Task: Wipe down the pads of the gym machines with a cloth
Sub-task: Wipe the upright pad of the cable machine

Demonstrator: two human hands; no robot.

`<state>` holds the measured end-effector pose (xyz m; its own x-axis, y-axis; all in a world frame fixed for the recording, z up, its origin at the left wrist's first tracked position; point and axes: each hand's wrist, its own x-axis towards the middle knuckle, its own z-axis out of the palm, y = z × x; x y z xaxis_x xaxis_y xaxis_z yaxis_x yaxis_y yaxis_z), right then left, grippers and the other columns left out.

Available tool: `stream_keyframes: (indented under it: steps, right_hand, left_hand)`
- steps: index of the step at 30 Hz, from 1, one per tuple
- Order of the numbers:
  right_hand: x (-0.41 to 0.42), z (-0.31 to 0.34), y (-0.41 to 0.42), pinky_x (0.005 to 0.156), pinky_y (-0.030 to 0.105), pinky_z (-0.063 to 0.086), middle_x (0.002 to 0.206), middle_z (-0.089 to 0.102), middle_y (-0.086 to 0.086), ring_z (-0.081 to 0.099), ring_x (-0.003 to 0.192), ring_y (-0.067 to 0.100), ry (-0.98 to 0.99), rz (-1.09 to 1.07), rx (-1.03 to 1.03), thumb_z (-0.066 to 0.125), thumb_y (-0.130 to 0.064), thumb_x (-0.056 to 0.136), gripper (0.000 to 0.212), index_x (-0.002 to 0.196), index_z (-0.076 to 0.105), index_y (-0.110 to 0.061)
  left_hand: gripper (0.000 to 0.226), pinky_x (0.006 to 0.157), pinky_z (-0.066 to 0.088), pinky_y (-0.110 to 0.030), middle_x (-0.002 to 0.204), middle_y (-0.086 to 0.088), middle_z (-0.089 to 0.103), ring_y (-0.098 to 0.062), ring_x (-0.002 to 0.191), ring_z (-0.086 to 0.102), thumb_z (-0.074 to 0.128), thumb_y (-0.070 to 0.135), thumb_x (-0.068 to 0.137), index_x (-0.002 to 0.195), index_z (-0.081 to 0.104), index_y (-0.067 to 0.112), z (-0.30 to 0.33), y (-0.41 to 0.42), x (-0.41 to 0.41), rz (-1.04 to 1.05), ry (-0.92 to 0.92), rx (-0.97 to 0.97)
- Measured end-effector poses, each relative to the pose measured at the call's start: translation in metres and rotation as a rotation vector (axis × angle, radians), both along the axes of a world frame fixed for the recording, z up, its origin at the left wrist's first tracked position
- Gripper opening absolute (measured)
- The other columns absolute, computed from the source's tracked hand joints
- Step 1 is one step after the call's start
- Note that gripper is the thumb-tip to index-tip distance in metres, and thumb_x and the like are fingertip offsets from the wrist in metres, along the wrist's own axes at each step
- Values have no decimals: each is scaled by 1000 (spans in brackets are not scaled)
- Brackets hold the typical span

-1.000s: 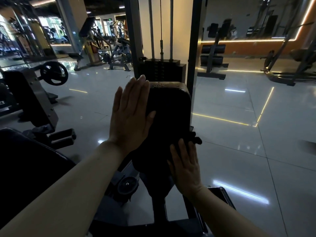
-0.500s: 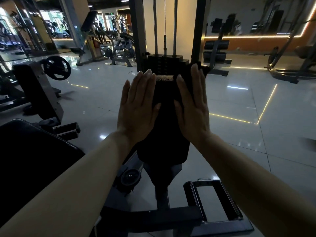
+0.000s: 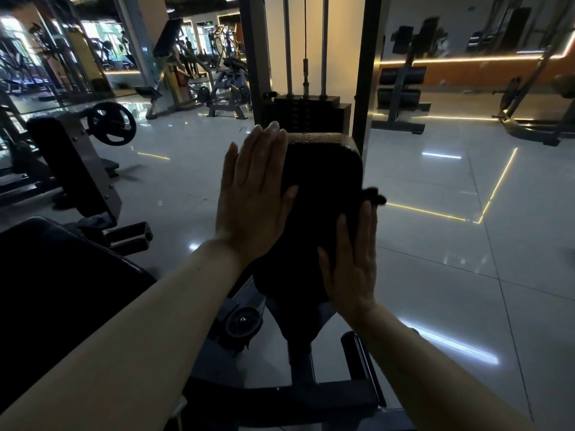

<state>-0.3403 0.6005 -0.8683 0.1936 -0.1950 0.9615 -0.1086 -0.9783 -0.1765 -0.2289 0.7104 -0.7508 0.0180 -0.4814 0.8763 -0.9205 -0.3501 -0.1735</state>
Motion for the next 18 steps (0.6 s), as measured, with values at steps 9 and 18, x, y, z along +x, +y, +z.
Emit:
stream_keyframes:
  steps: [9,18]
  right_hand:
    - [-22,-75,1,117,47,8,159,-10,-2,-9,146,26,258,-70,-144,29,-35,103,55,151,4,-25]
    - [-2,55,-16,117,51,14,157,-15,-13,-10,145,18,63,0,-212,29,-35,103,55,150,0,-34]
  left_hand:
    - [56,118,4,-41,153,-19,26,-30,143,14,23,35,101,146,19,1,0,1,-1,6,13,17]
    - [57,118,0,-38,152,-20,27,-29,142,13,25,36,101,146,20,1,0,2,-2,21,15,13]
